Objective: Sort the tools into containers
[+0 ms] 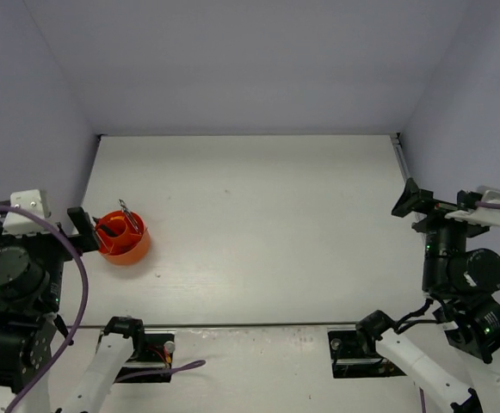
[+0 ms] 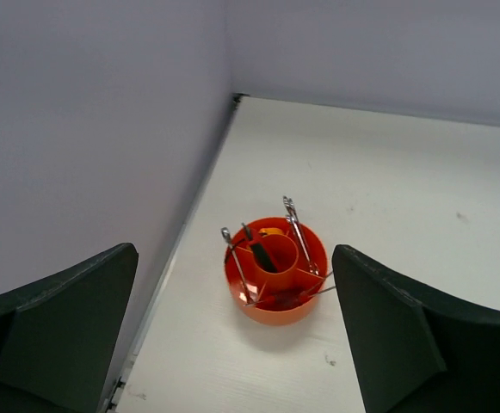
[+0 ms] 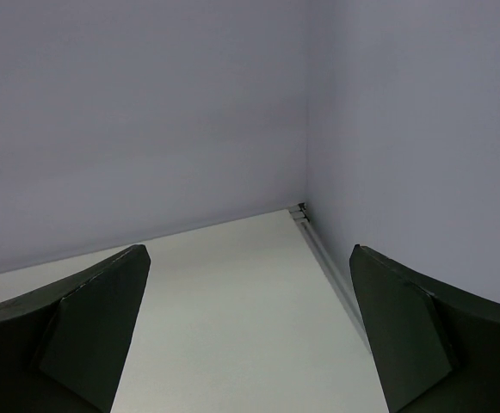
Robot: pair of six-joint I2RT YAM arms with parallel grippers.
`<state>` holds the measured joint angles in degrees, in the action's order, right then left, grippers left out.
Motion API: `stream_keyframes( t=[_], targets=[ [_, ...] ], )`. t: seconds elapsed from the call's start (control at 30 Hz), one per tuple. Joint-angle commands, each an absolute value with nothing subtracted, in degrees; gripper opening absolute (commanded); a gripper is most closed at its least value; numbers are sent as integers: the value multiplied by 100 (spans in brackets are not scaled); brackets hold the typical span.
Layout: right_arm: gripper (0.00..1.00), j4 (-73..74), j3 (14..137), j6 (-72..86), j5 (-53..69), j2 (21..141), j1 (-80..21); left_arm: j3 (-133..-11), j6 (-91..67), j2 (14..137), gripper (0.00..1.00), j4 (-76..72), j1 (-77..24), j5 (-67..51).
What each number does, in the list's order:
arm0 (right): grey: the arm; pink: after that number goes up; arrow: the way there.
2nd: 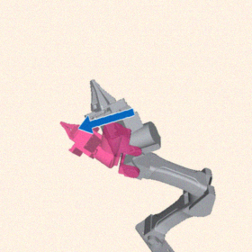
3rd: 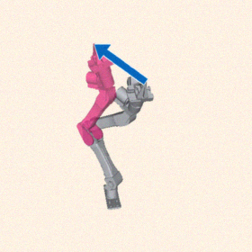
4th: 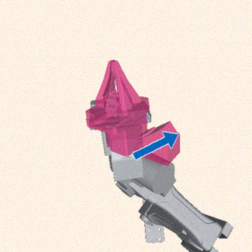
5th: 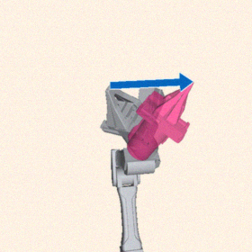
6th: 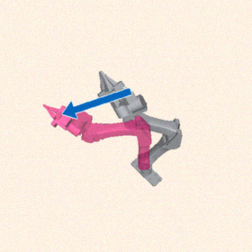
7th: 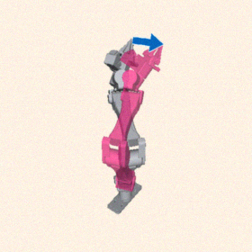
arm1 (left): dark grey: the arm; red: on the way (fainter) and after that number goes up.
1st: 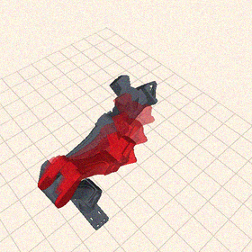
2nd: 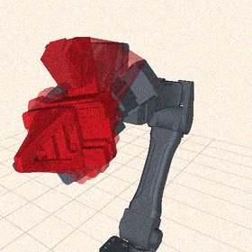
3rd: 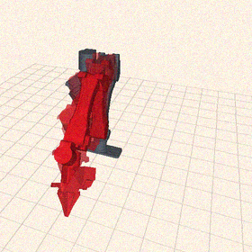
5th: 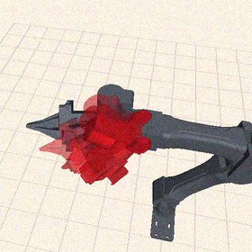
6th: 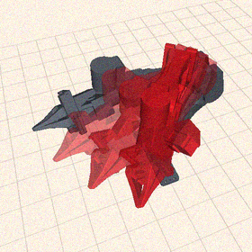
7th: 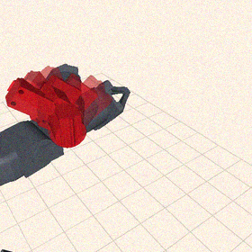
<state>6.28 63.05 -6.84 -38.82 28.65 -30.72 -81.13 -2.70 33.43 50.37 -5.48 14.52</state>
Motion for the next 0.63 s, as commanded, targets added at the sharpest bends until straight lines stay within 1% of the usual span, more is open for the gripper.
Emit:
stream_keyframes(
  t=[0.0,0.2,0.6],
  targets=[
    [100,690,6279,-849,-4292,2831,-3094,-8150,-106,3148,94,4771,-571,2316],
    [100,796,6188,-870,-3977,2561,-3102,-8403,-166,3046,97,5047,-571,2737],
    [100,1147,6644,-597,-3695,2639,-3180,-8521,-461,3072,97,5296,-571,2375]
  ],
)
